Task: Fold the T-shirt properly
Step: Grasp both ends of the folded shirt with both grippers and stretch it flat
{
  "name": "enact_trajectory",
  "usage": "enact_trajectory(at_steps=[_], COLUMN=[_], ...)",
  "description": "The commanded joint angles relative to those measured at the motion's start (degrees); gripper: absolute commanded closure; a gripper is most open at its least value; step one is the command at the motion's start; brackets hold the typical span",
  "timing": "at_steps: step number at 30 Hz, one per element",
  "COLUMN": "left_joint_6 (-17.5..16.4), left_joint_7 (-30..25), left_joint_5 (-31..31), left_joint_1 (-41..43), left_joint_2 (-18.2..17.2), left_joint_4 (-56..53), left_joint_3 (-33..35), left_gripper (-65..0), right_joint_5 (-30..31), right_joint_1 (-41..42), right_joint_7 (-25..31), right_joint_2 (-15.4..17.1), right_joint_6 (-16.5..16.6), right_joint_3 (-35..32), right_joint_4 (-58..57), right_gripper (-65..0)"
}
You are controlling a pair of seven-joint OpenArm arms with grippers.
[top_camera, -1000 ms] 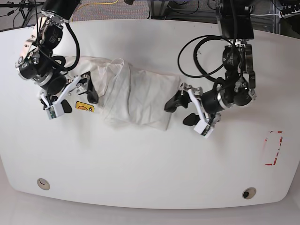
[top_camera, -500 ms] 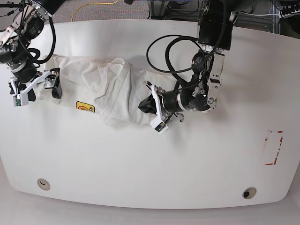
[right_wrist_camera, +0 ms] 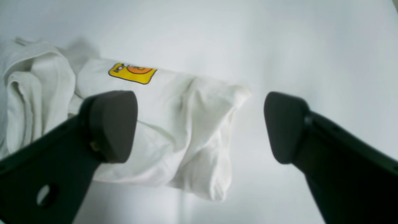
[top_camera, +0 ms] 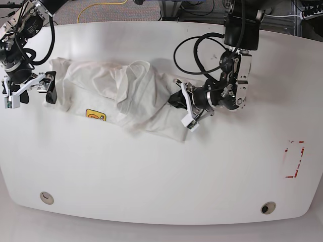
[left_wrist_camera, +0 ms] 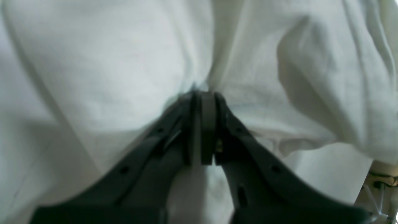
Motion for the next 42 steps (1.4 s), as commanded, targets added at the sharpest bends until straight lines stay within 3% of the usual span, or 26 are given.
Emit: enact_trajectory(at_steps=[1,5,10,16,20,42], left_joint_6=[0.7,0.7,0.6,0.4,-3.0,-4.0], left_joint_7=[0.8,0.7,0.7,0.8,0.9,1.0], left_joint_5=[1.7,1.7,1.7,1.7,1.7,1.7], left_joint_1=[-0.2,0.5,1.5,2.6,2.6,4.5], left_joint_2=[-2.8,-5.3,-8.0,-10.6,-12.2,-11.9], left_joint_4=[-0.6,-2.0,-1.9,-1.8,-1.8,-1.8], left_joint_3=[-0.9,-2.7,-4.9,-8.0,-9.8,-10.0], left_gripper=[-3.1,-3.2,-4.7,-4.7,-4.7,-4.7], right_joint_5=[1.1,1.1,1.1,1.1,1.1,1.0], right_joint_1=[0.9,1.8,2.7,2.9,3.8,6.4], right_joint_7=[1.2,1.2,1.2,1.2,1.2,1.3], right_joint_2=[-0.6,-2.0,-4.3,-5.9,-7.0,-14.0], right_joint_6=[0.3,0.3,4.0,4.0,4.0,4.0], right_joint_3=[0.3,1.4,1.9,1.8,1.9,1.5], right_joint_4=[-1.5,-3.9,-7.4,-11.5,-13.7,-22.6], right_gripper=[-62.1,-62.5,-65.0,-65.0,-65.0,-65.0])
